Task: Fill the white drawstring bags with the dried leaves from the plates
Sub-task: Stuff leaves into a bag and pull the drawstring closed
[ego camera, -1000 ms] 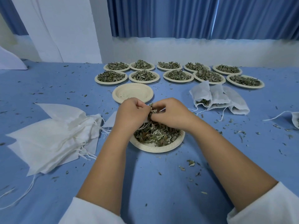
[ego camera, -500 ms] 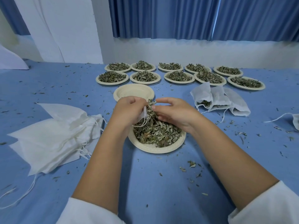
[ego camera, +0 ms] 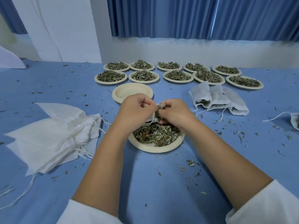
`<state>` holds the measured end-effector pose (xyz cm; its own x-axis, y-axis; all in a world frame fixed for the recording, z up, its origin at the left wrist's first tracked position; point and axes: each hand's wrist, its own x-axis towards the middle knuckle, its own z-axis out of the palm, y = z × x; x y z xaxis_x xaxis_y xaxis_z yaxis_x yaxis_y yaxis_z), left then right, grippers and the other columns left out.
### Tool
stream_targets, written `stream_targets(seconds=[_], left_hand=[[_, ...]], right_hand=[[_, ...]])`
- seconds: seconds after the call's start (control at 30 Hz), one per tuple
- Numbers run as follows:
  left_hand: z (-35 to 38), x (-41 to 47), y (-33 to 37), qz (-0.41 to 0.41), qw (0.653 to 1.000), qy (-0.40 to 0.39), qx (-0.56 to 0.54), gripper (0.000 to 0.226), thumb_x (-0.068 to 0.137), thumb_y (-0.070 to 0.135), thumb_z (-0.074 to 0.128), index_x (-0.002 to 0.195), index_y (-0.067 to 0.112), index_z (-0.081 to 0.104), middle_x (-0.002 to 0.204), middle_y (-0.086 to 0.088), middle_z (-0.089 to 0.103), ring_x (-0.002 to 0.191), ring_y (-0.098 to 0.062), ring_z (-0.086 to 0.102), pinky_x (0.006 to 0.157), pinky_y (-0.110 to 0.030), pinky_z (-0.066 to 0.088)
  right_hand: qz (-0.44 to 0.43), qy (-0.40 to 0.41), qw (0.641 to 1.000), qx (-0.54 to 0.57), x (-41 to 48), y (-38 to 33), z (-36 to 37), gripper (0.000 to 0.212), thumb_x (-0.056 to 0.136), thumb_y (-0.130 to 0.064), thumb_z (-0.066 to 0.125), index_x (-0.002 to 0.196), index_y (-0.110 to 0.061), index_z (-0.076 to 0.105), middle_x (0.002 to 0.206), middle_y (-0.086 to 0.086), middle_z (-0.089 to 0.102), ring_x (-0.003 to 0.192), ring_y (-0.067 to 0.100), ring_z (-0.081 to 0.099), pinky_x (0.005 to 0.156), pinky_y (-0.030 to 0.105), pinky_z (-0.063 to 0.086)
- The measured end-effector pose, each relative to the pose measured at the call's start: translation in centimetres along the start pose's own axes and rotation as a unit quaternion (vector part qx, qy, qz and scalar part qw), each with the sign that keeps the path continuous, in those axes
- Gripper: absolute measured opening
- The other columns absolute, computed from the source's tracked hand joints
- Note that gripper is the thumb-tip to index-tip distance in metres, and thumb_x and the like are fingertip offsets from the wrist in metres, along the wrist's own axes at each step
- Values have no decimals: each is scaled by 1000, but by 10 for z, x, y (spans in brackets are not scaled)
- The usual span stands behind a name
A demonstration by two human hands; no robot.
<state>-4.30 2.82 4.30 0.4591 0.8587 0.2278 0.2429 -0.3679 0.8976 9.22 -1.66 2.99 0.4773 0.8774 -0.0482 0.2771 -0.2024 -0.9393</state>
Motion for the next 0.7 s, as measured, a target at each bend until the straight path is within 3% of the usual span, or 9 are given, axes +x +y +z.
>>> stream_targets(seconds=[0.07,0.13,0.2,0.27,0.37,0.5,0.6,0.7], left_hand=[[3,0,-2,12,999,0,30,7,85,17,68,78,19,70,66,6,61,48,4,48,45,-6,36],[2,3,-5,0,999,36,35,9,86,18,66,77,20,68,64,8,59,45,6,48,43,-5,35],[-1,5,-7,-17,997,72,22,10,86,17,64,77,20,67,63,9,59,46,8,50,42,-4,35],[-3,7,-8,-26,995,97,16,11,85,15,63,75,20,67,62,9,59,47,9,51,43,-4,35],[-3,6,-7,-27,994,108,22,12,85,15,63,75,19,66,59,10,58,46,9,51,42,-4,35],[-2,4,-6,-21,997,74,23,7,86,20,66,79,19,68,59,10,59,44,7,50,43,-7,36],[-1,5,-7,-31,996,81,24,9,85,20,65,77,22,67,60,10,61,46,6,51,48,-14,40],[-2,5,-6,-41,994,105,16,12,84,17,63,74,21,67,48,18,58,45,7,51,42,-8,38]], right_hand=[[-13,15,999,-27,0,1,2,5,87,-2,64,83,1,64,64,3,61,47,11,63,64,33,59],[-4,-6,1000,30,-1,-1,-1,13,86,-3,68,75,-5,62,66,1,61,51,9,66,55,24,58],[16,-55,993,106,-3,-7,-7,7,84,-6,73,83,-7,66,82,4,68,65,7,71,59,17,56],[31,-85,985,147,-3,-12,-14,18,83,-8,76,99,-6,68,102,8,70,81,10,72,68,21,58],[33,-79,985,148,-4,-17,-19,15,86,-14,73,101,-16,70,114,5,65,93,15,68,67,25,58],[-10,-24,996,88,-7,-15,-14,9,84,-31,76,92,-28,75,108,-3,67,84,6,63,59,19,54],[-49,-13,995,86,-8,-12,-10,4,85,-20,76,81,-23,75,88,-5,71,71,3,63,58,16,53],[-85,8,994,67,-8,-13,-14,11,86,-11,74,82,-21,76,74,-9,71,65,4,65,67,23,59]])
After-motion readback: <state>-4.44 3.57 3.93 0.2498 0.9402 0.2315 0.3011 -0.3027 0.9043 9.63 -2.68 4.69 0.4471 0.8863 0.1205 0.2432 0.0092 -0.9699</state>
